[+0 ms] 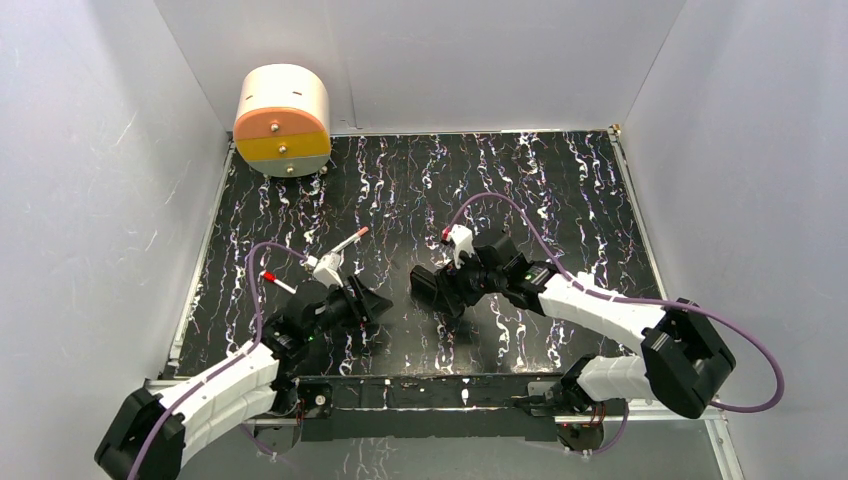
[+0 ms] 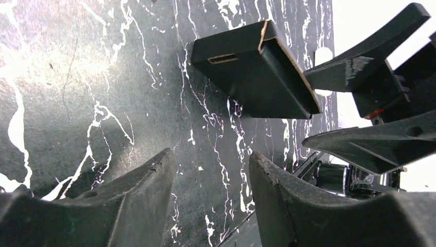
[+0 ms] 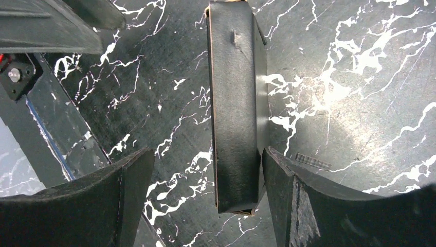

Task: Fold the paper box
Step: Close the paper box at the center of the board.

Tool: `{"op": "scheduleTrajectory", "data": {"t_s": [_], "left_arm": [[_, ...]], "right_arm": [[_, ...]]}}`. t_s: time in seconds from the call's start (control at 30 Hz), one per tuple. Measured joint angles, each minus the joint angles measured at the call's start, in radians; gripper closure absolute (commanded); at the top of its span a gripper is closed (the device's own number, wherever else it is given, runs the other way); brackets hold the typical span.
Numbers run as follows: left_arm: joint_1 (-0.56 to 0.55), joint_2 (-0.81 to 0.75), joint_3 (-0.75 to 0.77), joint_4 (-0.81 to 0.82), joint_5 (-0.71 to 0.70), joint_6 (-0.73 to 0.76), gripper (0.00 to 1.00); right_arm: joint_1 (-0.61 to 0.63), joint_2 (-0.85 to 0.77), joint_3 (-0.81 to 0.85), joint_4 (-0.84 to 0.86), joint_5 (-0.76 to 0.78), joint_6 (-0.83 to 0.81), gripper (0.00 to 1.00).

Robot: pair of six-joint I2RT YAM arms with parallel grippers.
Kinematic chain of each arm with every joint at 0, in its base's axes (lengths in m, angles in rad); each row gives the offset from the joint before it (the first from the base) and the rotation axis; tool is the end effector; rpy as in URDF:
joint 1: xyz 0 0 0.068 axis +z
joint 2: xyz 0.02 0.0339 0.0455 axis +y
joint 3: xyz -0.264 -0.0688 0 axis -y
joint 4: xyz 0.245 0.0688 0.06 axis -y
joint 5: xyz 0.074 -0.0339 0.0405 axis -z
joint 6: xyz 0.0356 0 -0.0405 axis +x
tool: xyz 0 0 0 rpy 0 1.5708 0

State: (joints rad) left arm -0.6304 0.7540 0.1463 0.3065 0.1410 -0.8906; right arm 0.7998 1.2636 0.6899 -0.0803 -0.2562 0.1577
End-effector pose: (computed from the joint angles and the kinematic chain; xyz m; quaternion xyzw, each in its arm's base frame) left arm 0.1322 -0.1026 0.1712 -0.0628 0.8018 -0.4488 0.3895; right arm 0.1779 0.1960 0.2166 -0.3343 0.8261 0.3039 0.3368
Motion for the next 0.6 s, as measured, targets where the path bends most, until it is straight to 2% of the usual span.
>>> {"op": "scheduleTrajectory", "data": {"t_s": [0.13,0.33,0.6], "left_arm": [[0.0,0.11,0.019,0.046,0.026,-0.064,0.42],[0.0,0.271,0.07,0.176,0.081,-0.182,0.26],[0.0,0.354,0.111,0.309,0.075,-0.332,0.18]], "right_arm": [[0.002,-0.008,0.0,0.026,-0.001,0.02,0.15],[0.002,-0.024,0.0,0.065,0.001,0.031,0.19],[0.002,0.001,-0.001,0.1,-0.001,0.048,0.23]]}}
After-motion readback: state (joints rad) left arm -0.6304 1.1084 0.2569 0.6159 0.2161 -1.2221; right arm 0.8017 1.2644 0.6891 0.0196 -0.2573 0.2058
